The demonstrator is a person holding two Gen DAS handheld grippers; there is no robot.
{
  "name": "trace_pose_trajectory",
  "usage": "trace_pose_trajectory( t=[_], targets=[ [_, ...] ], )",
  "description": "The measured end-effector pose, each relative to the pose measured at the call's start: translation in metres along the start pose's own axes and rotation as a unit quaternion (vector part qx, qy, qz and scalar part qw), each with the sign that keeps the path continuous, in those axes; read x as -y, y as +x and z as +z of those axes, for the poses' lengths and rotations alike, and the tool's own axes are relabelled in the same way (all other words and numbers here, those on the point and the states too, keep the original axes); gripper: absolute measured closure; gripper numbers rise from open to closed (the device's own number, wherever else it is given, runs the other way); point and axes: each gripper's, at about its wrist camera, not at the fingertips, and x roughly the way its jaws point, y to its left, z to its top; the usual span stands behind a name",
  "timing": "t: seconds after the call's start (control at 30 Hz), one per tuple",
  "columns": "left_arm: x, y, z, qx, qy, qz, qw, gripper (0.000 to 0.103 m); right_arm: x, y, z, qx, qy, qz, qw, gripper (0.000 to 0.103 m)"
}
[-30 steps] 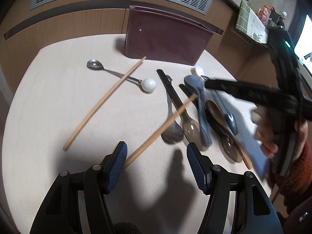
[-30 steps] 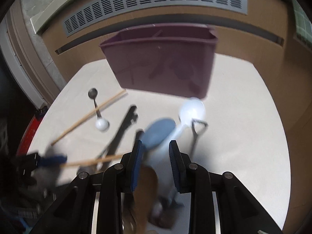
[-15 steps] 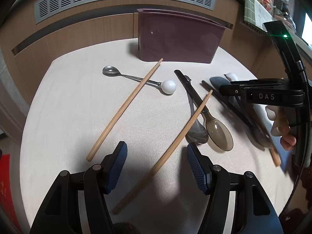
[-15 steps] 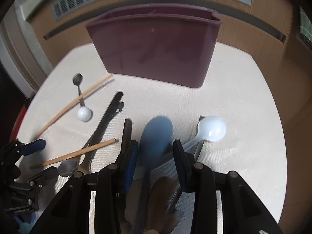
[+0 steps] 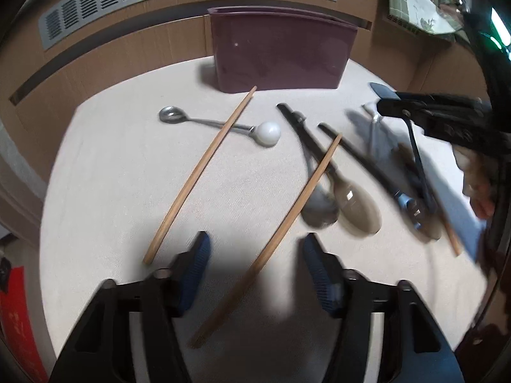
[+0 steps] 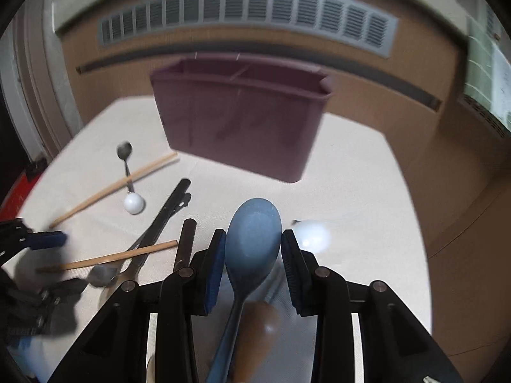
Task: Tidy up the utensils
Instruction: 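Grasp the light-blue plastic spoon with the right tool while the left tool grasps a wooden chopstick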
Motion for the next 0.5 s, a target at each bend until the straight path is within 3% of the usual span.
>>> trace_pose_trajectory(
  t=[0.1,0.2,0.33,0.5],
  targets=[
    [0.008,-0.002,0.022,0.011,0.033,-0.044,0.9984,0.062,0.016,-0.018,-0.006,0.020,0.019,0.012,1.000,0.072],
    [0.022,0.009,0.041,-0.010,0.071,-0.077,0.9945,0.069,0.027,-0.029,-0.014,0.037,0.038,0.018,0.998,0.072],
    [0.037,0.031,0.053,-0.040,0.091,-0.052,0.9937,0.082,0.031,-0.032,-0.021,0.051,0.056,0.020,0.997,0.072],
    [0.037,0.037,0.059,-0.037,0.063,-0.041,0.9965,0.094,0.028,-0.032,-0.020,0.056,0.055,0.027,0.997,0.072]
  ],
)
